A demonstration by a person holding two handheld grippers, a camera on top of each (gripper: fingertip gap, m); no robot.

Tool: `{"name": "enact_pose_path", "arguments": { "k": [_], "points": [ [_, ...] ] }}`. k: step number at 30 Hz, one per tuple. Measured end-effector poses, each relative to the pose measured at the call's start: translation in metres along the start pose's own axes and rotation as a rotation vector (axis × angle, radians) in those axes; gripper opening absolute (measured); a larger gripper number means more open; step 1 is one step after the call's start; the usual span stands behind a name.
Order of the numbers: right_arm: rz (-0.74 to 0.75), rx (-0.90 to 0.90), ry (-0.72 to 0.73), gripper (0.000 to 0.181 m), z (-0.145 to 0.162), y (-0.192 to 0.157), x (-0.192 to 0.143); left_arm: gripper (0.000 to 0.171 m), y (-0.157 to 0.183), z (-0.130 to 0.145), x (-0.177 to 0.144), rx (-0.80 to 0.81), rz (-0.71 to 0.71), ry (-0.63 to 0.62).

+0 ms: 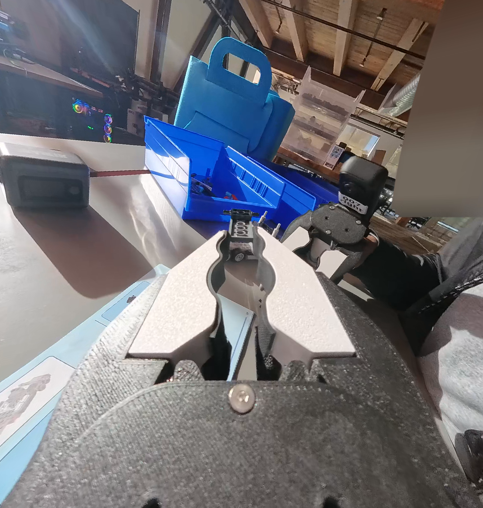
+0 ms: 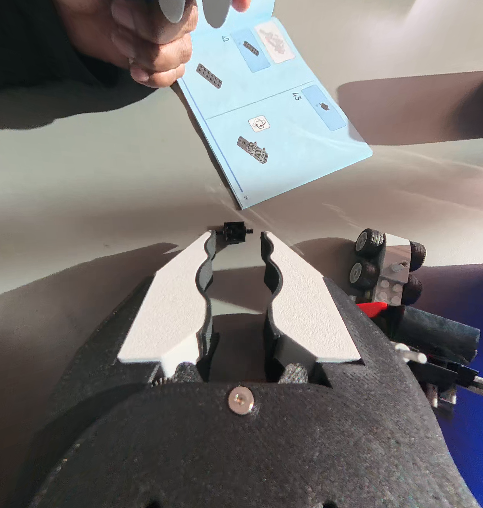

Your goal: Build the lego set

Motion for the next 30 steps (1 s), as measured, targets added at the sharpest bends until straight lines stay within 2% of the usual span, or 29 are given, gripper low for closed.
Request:
{"name": "enact_pose_path", "arguments": {
  "k": [6, 8, 12, 16, 23, 30],
  "points": [
    [0.005, -0.055, -0.065, 0.038, -0.001, -0.005, 0.012, 0.017, 0.008, -0.002, 0.0, 0.026, 0.072, -0.039],
    [0.0, -0.062, -0.066, 0.032, -0.002, -0.005, 0.013, 0.017, 0.012, -0.002, 0.0, 0.038, 0.1, -0.055],
    [-0.017, -0.073, -0.063, 0.032, -0.001, -0.005, 0.01, 0.017, 0.019, 0.002, 0.003, 0.061, 0.155, -0.107],
    [-0.027, -0.084, 0.018, 0.031, -0.014, -0.004, -0.01, 0.017, 0.027, 0.01, 0.007, 0.11, 0.211, -0.175],
    [-0.115, -0.126, 0.236, 0.031, -0.062, -0.006, -0.061, 0.017, 0.042, 0.015, 0.011, 0.245, 0.285, -0.203],
    [-0.198, -0.166, 0.247, 0.031, -0.08, -0.015, -0.052, 0.018, 0.047, 0.015, 0.011, 0.292, 0.309, -0.169]
  ]
}}
Point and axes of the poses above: each gripper's, where its closed fingertips meet, x out along the fingers, z out of its underside, y = z × x across the jaws, the point moved 9 cm from there along -x, back along the fingers, and after that the axes turned 2 degrees about y, right-handed, at the moved point
